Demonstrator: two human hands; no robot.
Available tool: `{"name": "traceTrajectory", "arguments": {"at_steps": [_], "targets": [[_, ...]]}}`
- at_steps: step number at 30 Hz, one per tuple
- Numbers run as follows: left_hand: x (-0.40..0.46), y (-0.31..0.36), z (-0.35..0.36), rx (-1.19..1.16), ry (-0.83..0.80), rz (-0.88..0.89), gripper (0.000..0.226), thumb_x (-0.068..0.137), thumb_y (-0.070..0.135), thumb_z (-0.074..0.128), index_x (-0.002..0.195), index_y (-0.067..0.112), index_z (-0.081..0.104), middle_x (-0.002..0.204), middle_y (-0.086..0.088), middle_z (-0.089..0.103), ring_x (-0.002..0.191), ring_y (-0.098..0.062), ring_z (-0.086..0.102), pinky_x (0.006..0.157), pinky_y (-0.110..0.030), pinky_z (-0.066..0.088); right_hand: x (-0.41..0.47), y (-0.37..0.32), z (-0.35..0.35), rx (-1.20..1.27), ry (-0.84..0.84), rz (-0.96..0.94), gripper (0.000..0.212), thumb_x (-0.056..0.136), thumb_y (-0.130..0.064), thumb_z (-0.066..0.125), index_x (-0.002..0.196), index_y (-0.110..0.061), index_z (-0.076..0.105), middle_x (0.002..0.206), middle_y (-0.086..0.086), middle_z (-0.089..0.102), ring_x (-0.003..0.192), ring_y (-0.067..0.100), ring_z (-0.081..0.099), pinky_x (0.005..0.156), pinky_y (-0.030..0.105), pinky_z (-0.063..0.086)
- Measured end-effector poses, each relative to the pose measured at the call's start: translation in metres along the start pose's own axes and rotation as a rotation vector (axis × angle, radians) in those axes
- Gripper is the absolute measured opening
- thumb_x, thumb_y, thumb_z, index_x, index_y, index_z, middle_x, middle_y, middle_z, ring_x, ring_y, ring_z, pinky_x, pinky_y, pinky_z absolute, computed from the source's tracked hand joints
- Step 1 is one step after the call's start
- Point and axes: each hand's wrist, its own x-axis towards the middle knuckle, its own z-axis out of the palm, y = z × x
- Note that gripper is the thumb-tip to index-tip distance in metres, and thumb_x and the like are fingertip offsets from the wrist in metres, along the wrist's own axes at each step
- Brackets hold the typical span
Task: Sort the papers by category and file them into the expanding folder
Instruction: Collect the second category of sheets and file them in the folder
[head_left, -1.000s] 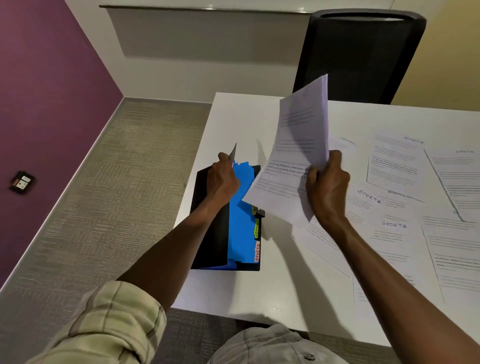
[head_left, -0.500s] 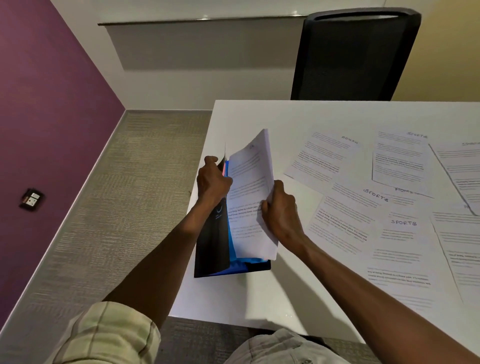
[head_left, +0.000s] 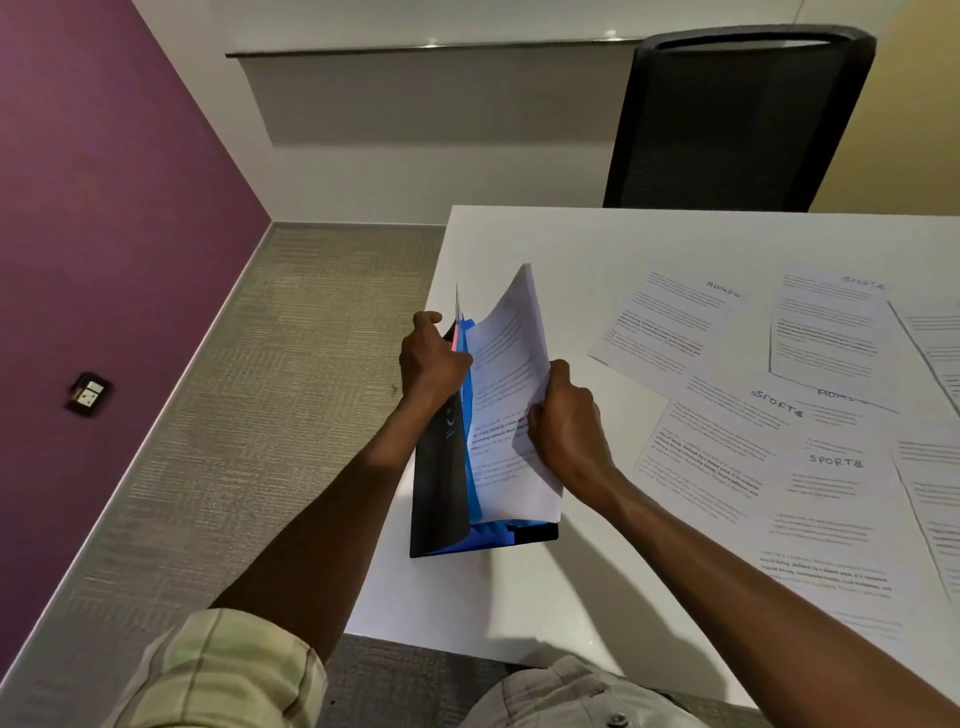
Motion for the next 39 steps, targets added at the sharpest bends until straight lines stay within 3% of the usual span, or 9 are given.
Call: {"name": "traceTrajectory", "arguments": {"at_steps": [5,8,11,15,23,27,31,35,39], "targets": [[-0.003,0.001,-0.003,0.001,-0.007,0.014,0.069,0.081,0.014,0.078,0.136,0.014,0.038,0.115,-0.009,0.062,0.087,-0.014,0.056,0.060,-0.022,0.043,0.016,-0.007,0.022,-0.007,-0.063,0.032,0.035,0.097,-0.022,0.054,0.126,-0.010,0.036,0.112,0.005,0.056,0.075,0.011,0.057,0.057,0.021,0.049],[-0.003,0.002,-0.008,0.006,-0.004,0.019,0.071,0.079,0.014,0.079,0.137,0.013,0.038,0.115,-0.009,0.061,0.091,-0.016,0.055,0.070,-0.026,0.044,0.023,-0.013,0.035,-0.016,-0.166,0.056,0.032,0.100,-0.024,0.049,0.123,-0.003,0.040,0.111,0.010,0.057,0.087,0.022,0.061,0.067,0.030,0.052],[-0.004,0.001,-0.013,0.000,0.000,0.022,0.072,0.077,0.013,0.079,0.137,0.012,0.039,0.114,-0.012,0.063,0.098,-0.022,0.061,0.072,-0.027,0.045,0.028,-0.013,0.048,-0.089,-0.267,0.031,0.027,0.099,-0.018,0.053,0.116,0.002,0.046,0.105,0.013,0.058,0.091,0.027,0.060,0.068,0.027,0.041],[-0.007,0.000,-0.017,0.001,0.016,0.027,0.070,0.078,0.012,0.077,0.138,0.012,0.040,0.114,-0.011,0.062,0.093,-0.018,0.057,0.072,-0.027,0.043,0.032,-0.009,0.060,-0.175,-0.291,-0.040,0.012,0.090,-0.004,0.060,0.098,0.002,0.053,0.101,0.023,0.064,0.090,0.036,0.063,0.067,0.033,0.043],[-0.009,0.000,-0.016,0.035,0.020,0.045,0.066,0.080,0.010,0.075,0.136,0.011,0.041,0.109,-0.010,0.064,0.089,-0.017,0.056,0.071,-0.026,0.043,0.045,-0.007,0.075,-0.227,-0.323,-0.107,0.016,0.090,-0.003,0.062,0.102,0.006,0.060,0.101,0.023,0.066,0.092,0.034,0.063,0.077,0.034,0.044],[-0.009,-0.002,-0.013,0.063,0.025,0.050,0.065,0.079,0.006,0.073,0.135,0.011,0.042,0.114,-0.012,0.065,0.096,-0.023,0.063,0.071,-0.025,0.043,0.046,-0.007,0.081,-0.205,-0.333,-0.113,0.012,0.093,-0.001,0.057,0.100,0.007,0.062,0.102,0.023,0.066,0.094,0.033,0.063,0.076,0.030,0.043],[-0.009,-0.007,-0.010,0.081,0.032,0.051,0.066,0.078,0.007,0.075,0.135,0.011,0.042,0.114,-0.012,0.065,0.102,-0.026,0.065,0.073,-0.026,0.045,0.041,-0.002,0.082,-0.214,-0.385,-0.174,0.017,0.093,-0.005,0.058,0.102,0.009,0.061,0.105,0.027,0.064,0.095,0.038,0.061,0.080,0.035,0.042],[-0.010,-0.005,-0.003,0.109,0.035,0.090,0.066,0.079,0.008,0.075,0.135,0.010,0.041,0.116,-0.015,0.065,0.107,-0.030,0.063,0.081,-0.031,0.048,0.035,0.009,0.070,-0.205,-0.252,-0.114,0.030,0.100,-0.028,0.051,0.102,0.002,0.055,0.096,0.018,0.063,0.086,0.032,0.061,0.066,0.035,0.039],[-0.014,0.003,0.014,0.186,0.010,0.161,0.055,0.083,0.008,0.071,0.130,0.008,0.041,0.114,-0.016,0.064,0.103,-0.032,0.064,0.073,-0.028,0.044,0.029,0.029,0.045,-0.320,-0.082,-0.125,0.016,0.098,-0.017,0.049,0.107,-0.004,0.053,0.104,0.016,0.059,0.082,0.027,0.057,0.065,0.031,0.036]]}}
